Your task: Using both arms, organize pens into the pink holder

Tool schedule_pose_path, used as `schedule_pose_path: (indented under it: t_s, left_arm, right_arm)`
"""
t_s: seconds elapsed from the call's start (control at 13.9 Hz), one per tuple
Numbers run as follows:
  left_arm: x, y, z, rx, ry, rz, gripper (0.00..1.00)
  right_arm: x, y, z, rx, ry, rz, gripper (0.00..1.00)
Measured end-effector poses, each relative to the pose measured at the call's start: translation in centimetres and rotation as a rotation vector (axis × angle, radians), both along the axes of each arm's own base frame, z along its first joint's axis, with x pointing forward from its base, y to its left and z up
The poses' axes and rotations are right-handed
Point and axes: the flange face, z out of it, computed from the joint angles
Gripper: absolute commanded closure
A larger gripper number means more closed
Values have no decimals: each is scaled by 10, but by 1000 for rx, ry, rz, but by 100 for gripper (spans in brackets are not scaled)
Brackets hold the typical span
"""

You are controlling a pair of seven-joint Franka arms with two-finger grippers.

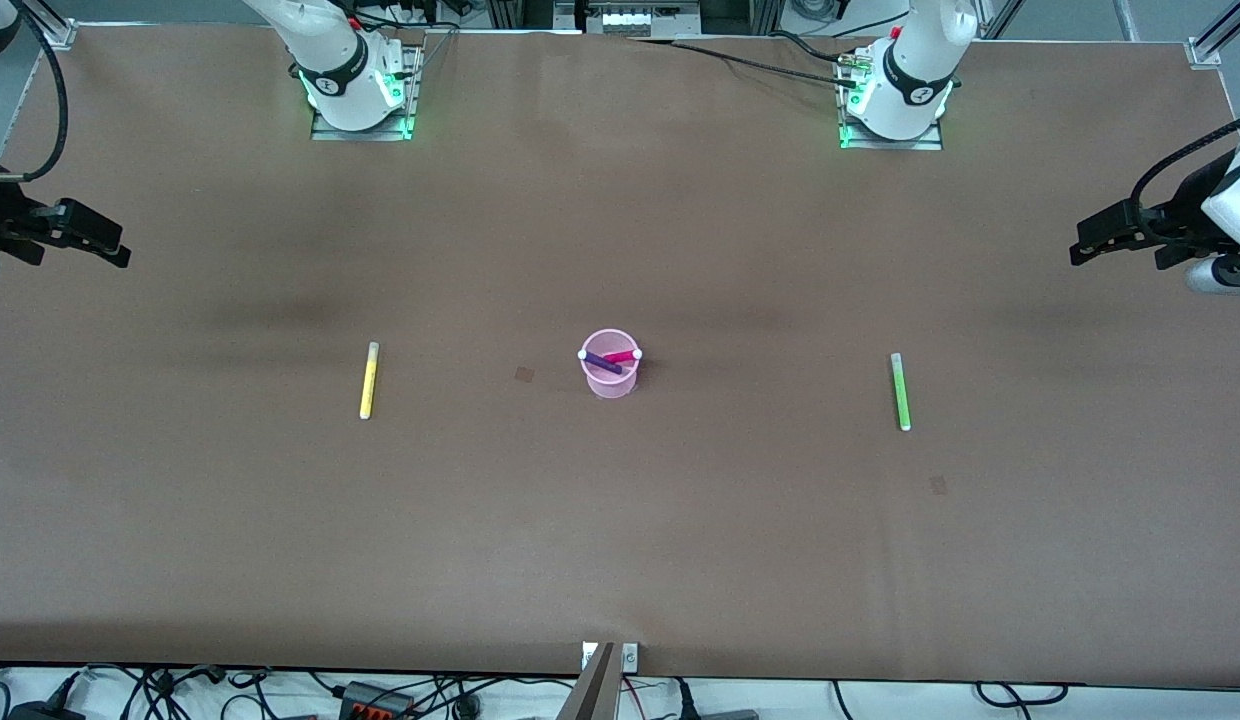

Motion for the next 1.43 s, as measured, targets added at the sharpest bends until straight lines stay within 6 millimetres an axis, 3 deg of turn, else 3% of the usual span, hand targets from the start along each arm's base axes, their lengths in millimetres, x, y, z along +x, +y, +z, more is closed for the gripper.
schedule_pose_path:
  t_s: [1.43]
  left_arm:
    - [0, 0, 1, 0, -2, 1, 0]
  right_arm:
    - [0, 7, -1, 0, 4, 12, 0]
